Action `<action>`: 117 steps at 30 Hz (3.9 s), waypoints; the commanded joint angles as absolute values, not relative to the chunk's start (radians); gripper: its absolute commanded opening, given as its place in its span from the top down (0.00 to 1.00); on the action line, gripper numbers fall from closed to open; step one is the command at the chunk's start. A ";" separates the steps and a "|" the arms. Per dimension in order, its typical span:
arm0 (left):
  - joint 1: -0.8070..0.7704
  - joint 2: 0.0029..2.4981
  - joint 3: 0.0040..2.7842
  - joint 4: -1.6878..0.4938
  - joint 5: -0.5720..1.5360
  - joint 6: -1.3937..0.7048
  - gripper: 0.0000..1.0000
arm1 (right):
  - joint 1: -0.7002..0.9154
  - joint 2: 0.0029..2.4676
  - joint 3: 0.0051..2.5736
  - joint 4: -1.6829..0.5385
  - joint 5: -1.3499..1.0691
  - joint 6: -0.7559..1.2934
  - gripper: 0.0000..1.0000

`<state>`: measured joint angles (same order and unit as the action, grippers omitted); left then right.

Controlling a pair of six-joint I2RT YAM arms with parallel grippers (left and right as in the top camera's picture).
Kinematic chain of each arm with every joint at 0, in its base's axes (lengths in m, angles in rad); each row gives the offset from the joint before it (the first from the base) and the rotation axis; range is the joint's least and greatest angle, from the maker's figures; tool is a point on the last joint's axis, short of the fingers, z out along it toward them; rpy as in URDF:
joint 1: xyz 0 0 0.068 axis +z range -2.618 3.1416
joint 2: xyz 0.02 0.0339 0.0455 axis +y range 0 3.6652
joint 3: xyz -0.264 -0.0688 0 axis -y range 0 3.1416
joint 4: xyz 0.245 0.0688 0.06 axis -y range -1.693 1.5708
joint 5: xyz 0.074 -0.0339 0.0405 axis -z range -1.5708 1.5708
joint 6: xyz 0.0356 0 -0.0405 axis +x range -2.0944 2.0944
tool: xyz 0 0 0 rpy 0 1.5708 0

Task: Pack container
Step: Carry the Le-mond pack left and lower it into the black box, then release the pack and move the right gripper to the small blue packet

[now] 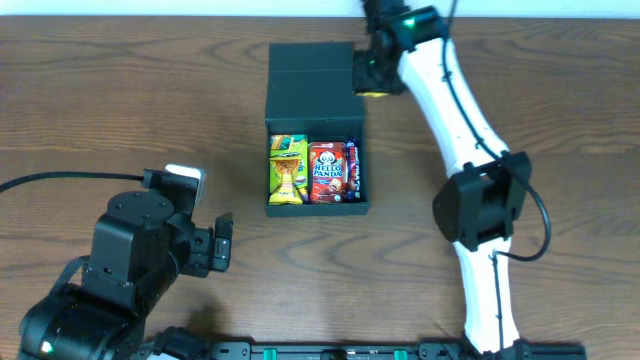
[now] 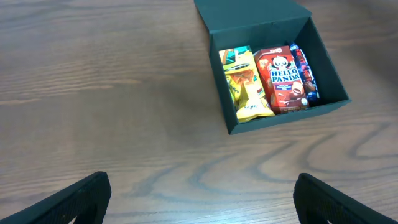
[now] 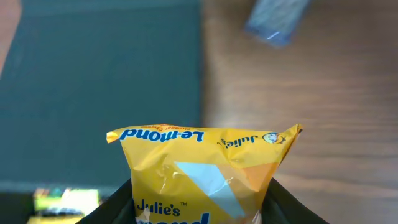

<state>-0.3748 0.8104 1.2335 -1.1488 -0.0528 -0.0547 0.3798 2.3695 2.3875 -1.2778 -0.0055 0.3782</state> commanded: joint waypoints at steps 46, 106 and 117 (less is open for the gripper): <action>-0.373 0.810 1.230 -1.151 -0.062 -0.059 0.05 | 0.735 2.389 2.151 -1.055 0.135 0.789 0.45; -0.373 0.810 1.230 -1.151 -0.062 -0.059 0.05 | 0.336 2.175 2.171 -0.960 0.115 0.630 0.14; -0.373 0.810 1.230 -1.151 -0.062 -0.059 0.05 | 0.264 2.340 2.171 -0.746 0.091 0.627 0.13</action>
